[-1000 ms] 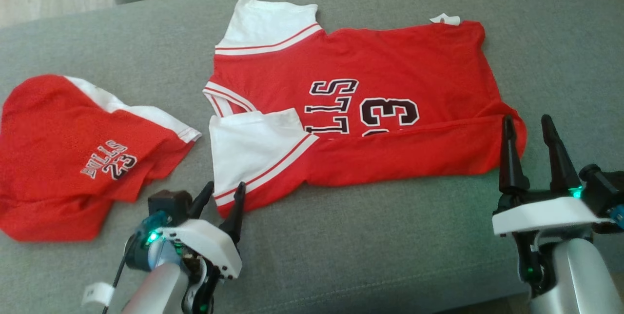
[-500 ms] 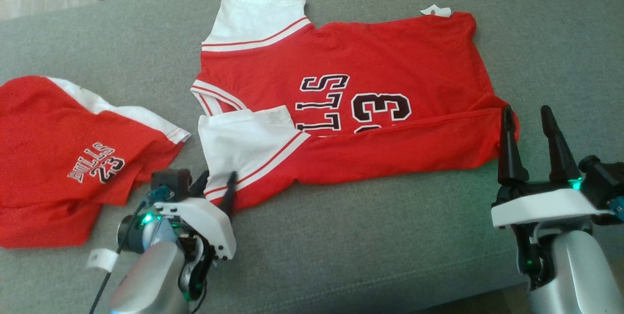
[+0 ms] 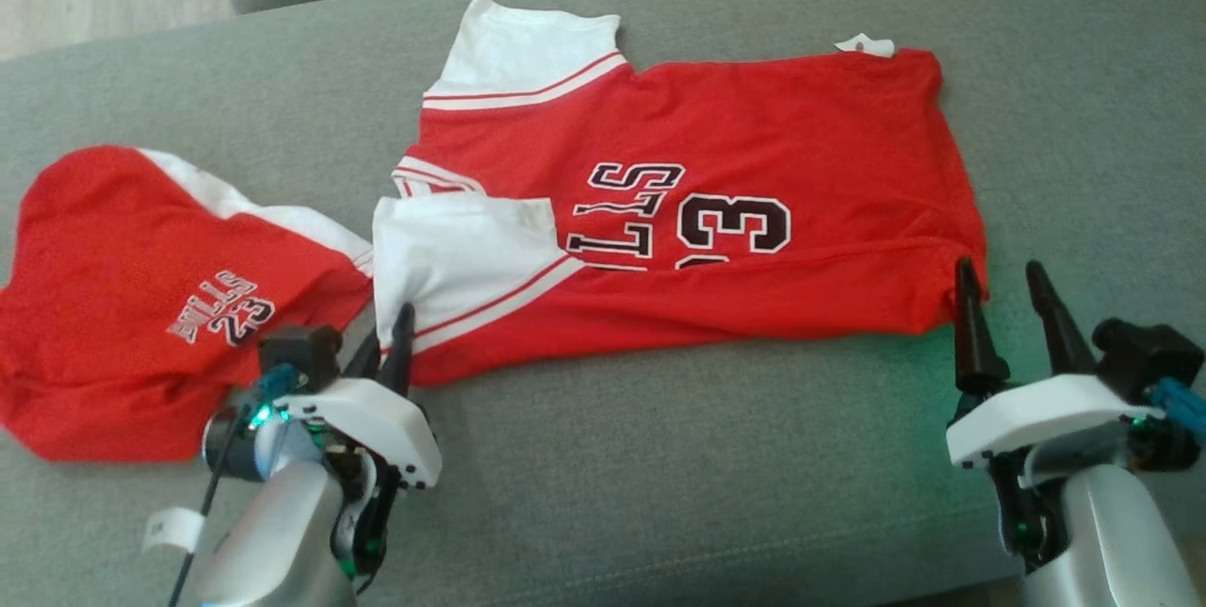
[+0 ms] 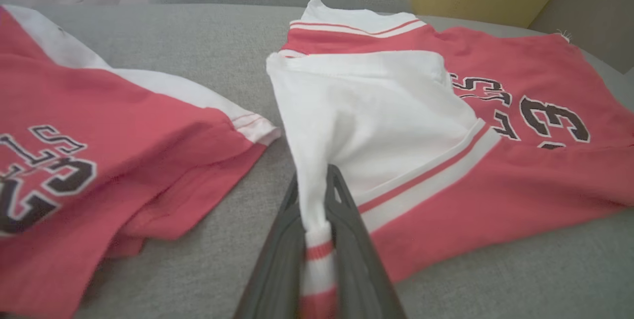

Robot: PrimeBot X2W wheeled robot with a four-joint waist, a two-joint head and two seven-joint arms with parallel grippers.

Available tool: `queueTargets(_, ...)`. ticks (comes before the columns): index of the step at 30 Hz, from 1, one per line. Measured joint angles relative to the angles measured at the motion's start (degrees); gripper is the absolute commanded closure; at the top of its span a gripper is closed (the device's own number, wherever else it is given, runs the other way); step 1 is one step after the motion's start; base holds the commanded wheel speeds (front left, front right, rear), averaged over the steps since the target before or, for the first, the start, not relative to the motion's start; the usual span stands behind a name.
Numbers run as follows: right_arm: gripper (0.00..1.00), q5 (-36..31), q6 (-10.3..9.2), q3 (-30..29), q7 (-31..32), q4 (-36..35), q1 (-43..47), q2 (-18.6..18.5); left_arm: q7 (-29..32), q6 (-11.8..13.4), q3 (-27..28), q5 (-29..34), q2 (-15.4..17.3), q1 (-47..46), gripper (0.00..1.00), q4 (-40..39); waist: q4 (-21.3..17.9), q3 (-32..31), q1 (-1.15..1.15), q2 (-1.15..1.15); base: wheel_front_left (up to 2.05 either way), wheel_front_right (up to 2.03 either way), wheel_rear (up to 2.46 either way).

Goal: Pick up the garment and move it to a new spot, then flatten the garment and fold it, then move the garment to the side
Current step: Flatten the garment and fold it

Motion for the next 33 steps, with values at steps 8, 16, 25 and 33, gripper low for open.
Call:
queueTargets(8, 0.0, 0.66, 0.0, -1.67, 1.31, 7.6, -1.15, 0.02, -0.18, 0.04, -0.03, 0.0, 0.66, 0.53, 1.0, -3.09, 1.68, 0.1, 0.0, 0.0, 0.0, 0.0, 0.0)
queueTargets(16, 0.0, -0.04, 0.0, -4.94, 2.66, 15.15, -5.81, 0.04, 0.1, 0.52, -0.8, 0.0, 1.22, 1.72, 1.0, -5.08, 2.56, 1.53, 0.0, 0.0, 0.0, 0.0, 0.0)
queueTargets(25, 0.0, -5.5, 0.0, -9.11, 2.64, 21.82, -10.93, 0.04, 0.57, 0.53, -1.4, 0.0, 1.9, 1.69, 1.0, -6.57, 3.02, 3.55, 0.0, 0.0, 0.0, 0.0, 0.0)
queueTargets(33, 1.0, -3.15, 0.0, -7.64, 4.08, 25.91, -13.8, 0.01, 0.63, 0.76, -1.62, -0.36, 2.09, 1.04, 1.0, -6.76, 3.27, 4.39, 0.0, 0.0, 0.0, 0.0, 0.0)
